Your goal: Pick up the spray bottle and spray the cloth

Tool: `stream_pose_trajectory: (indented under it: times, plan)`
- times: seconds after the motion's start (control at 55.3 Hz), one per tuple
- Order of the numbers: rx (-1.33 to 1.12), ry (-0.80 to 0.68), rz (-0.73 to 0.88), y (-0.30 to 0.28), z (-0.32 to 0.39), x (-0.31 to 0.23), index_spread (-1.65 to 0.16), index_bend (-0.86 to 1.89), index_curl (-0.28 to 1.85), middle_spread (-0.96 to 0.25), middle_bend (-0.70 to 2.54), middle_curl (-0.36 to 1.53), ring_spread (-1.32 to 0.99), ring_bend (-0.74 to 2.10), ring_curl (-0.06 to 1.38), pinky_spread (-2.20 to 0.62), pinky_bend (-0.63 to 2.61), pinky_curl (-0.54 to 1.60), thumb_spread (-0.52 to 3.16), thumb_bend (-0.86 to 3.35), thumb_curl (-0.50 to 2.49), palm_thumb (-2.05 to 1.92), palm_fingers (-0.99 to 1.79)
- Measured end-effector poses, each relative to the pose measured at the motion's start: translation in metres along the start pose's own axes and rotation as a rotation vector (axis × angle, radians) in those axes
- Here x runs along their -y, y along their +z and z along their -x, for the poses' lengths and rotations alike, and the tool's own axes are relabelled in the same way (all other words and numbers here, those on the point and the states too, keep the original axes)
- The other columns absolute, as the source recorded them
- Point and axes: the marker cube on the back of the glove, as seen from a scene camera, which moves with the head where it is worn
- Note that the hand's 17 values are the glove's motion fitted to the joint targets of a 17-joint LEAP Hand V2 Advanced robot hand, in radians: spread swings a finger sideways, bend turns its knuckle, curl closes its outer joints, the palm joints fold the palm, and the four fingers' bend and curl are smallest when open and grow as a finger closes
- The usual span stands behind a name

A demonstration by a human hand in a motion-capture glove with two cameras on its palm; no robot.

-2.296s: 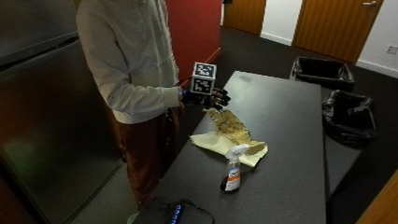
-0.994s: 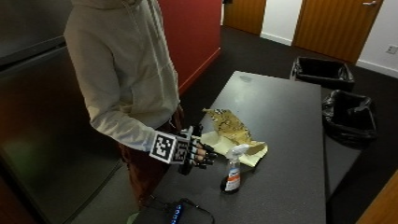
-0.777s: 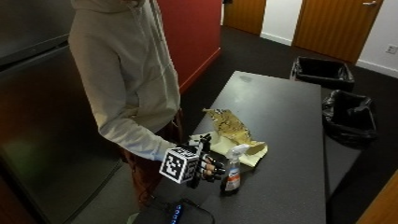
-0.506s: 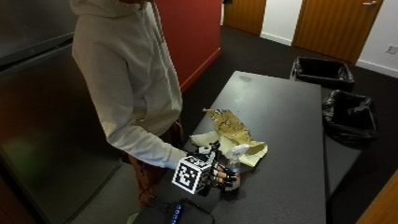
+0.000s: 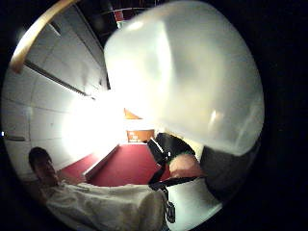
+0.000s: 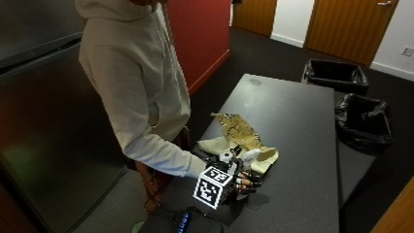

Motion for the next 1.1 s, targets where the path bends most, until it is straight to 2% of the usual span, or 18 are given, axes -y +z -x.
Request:
stream_pose_trajectory:
  times: [0.506,0.796,1.103]
  plan:
    - [0.178,0.042,0.001,0.015,0.011,0.017,-0.37,0.18,0.28,-0.16,0.22,0.35,-0.13,0.44,0.31,0.07,0.28,0.32,0.88,-0.01,0.36,0.66,0.6]
    - [0.082,0.027,-0.047,0.031,0.024,0.033,-0.28,0.24,0.39,-0.16,0.35,0.42,-0.22,0.47,0.35,-0.07,0.15,0.29,0.81,0.0,0.44,0.9,1.25]
    - [-0.115,-0.055,0.102,0.064,0.045,0.028,-0.19,0.28,0.47,-0.15,0.47,0.48,-0.2,0.47,0.4,-0.2,0.24,0.34,0.4,-0.03,0.6,1.01,1.36]
